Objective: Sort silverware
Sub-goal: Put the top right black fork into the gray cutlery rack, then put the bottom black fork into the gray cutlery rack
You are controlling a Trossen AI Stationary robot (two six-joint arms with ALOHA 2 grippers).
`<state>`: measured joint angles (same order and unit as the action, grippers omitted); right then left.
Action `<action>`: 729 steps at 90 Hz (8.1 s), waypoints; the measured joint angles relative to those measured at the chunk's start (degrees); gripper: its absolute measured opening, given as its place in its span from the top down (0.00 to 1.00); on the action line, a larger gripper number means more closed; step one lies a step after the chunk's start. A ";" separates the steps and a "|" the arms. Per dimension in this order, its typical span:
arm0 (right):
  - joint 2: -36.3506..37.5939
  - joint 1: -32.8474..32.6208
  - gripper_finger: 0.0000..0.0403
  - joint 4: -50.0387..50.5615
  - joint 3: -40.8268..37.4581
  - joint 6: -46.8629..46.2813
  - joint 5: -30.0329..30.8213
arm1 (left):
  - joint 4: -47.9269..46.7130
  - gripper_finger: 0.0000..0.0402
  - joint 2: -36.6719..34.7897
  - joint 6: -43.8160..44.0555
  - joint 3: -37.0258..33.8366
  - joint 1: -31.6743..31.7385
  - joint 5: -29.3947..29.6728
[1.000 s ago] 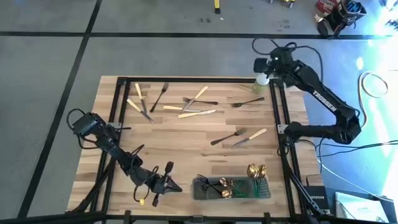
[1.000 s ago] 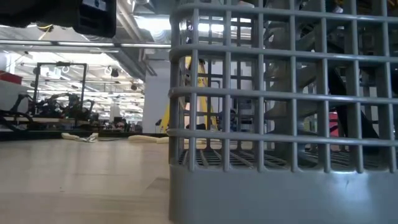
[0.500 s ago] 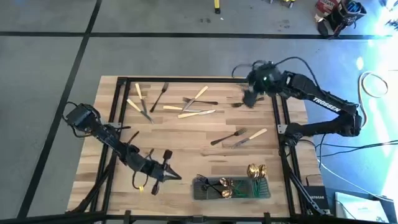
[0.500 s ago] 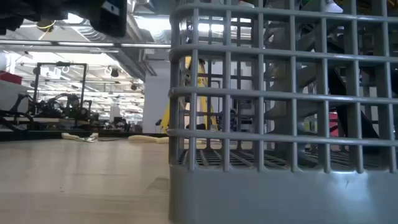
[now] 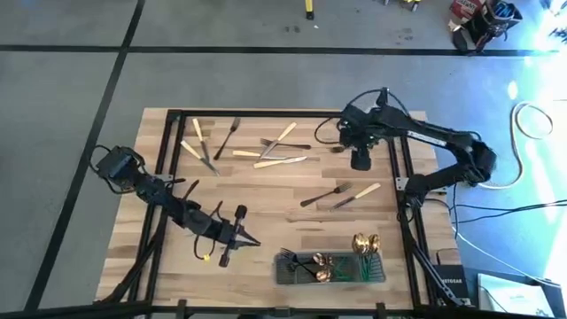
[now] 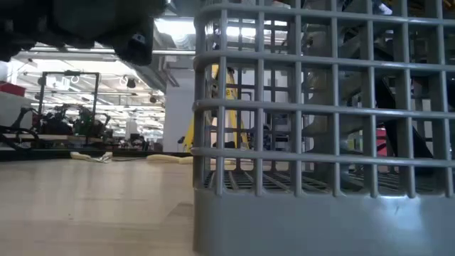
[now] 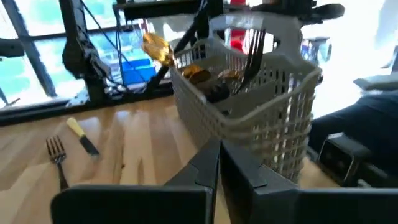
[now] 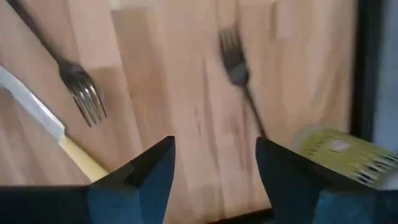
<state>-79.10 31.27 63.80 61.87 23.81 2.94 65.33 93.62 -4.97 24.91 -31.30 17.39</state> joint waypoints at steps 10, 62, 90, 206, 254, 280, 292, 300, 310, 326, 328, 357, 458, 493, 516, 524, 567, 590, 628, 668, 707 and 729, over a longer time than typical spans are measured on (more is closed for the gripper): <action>-3.12 0.00 0.49 -1.51 -2.54 3.81 0.73 | -1.92 1.00 0.04 0.29 -0.77 1.45 -0.29; -12.27 6.64 0.51 -17.60 -7.37 12.63 0.42 | -1.56 1.00 0.07 3.35 -3.96 12.27 -12.89; -18.68 10.24 0.59 -21.10 -7.39 12.85 1.49 | -2.74 1.00 0.07 0.84 -3.96 16.84 -22.95; -5.28 -1.95 1.00 -18.96 -7.41 -8.30 -8.49 | -3.83 1.00 0.07 -1.03 -3.96 17.35 -26.26; 14.07 -40.10 1.00 -65.01 -7.28 -42.86 -9.89 | -2.47 1.00 0.07 -1.28 -3.96 17.30 -27.66; 6.41 -57.86 1.00 -74.88 -7.28 -41.68 10.63 | -1.62 1.00 0.07 -1.67 -3.96 17.32 -28.06; 1.55 -61.18 1.00 -77.06 -7.32 -45.94 11.64 | -1.63 1.00 0.08 -1.34 -3.96 17.30 -29.66; -1.05 -62.52 1.00 -77.47 -7.32 -48.31 11.32 | -1.61 1.00 0.07 -1.20 -3.96 17.30 -30.22; -2.96 -63.74 1.00 -77.95 -7.32 -50.49 11.28 | -1.65 1.00 0.07 -0.96 -3.96 17.30 -30.30; -5.43 -64.82 0.99 -74.91 -7.32 -53.35 9.50 | -1.62 1.00 0.07 -0.90 -3.96 17.30 -30.35; -5.74 -64.83 0.99 -74.89 -7.32 -53.42 9.45 | -1.57 1.00 0.07 -0.93 -3.96 17.30 -30.33; -5.98 -64.61 0.75 -73.65 -6.56 -50.35 9.01 | -1.36 1.00 0.07 -0.97 -3.96 17.30 -30.32; -17.73 -30.08 0.56 -9.64 6.29 -8.50 -4.25 | 0.62 1.00 0.11 -4.30 -3.94 18.73 -30.30; -21.17 -28.47 0.64 -20.04 -3.85 -10.83 -4.77 | 1.69 1.00 0.09 -4.44 -3.94 18.73 -29.33; -20.64 -28.37 0.80 -25.18 -8.74 -10.55 -4.46 | 1.59 1.00 0.09 -4.42 -3.94 18.73 -28.77; -19.84 -28.33 0.88 -24.40 -8.16 -11.33 -3.80 | 1.55 1.00 0.09 -4.33 -3.94 18.73 -28.77; -10.07 -33.61 1.00 0.02 18.25 -13.19 3.46 | 5.72 1.00 0.07 -2.93 -3.96 18.53 -31.41; -10.16 -38.42 1.00 8.44 26.11 -13.53 9.86 | 6.11 1.00 0.07 -3.01 -3.96 19.38 -31.15; -10.28 -29.54 0.84 -6.26 4.95 -13.73 1.35 | 5.29 1.00 0.07 -2.92 -3.96 19.36 -31.13; -11.60 -24.38 0.63 -27.33 -11.39 -14.55 -1.60 | 3.39 1.00 0.07 -3.16 -3.96 19.36 -30.38; 1.53 -16.39 0.78 -22.86 -11.80 -25.73 -7.01 | 2.96 1.00 0.07 -2.68 -3.96 19.32 -30.21; 18.16 -9.88 0.74 -20.63 -23.67 -46.19 -11.06 | 2.10 1.00 0.07 -3.05 -3.96 19.29 -31.12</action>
<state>-60.94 21.38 43.17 38.20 -22.37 -8.13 67.43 93.69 -8.02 20.95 -12.01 -13.73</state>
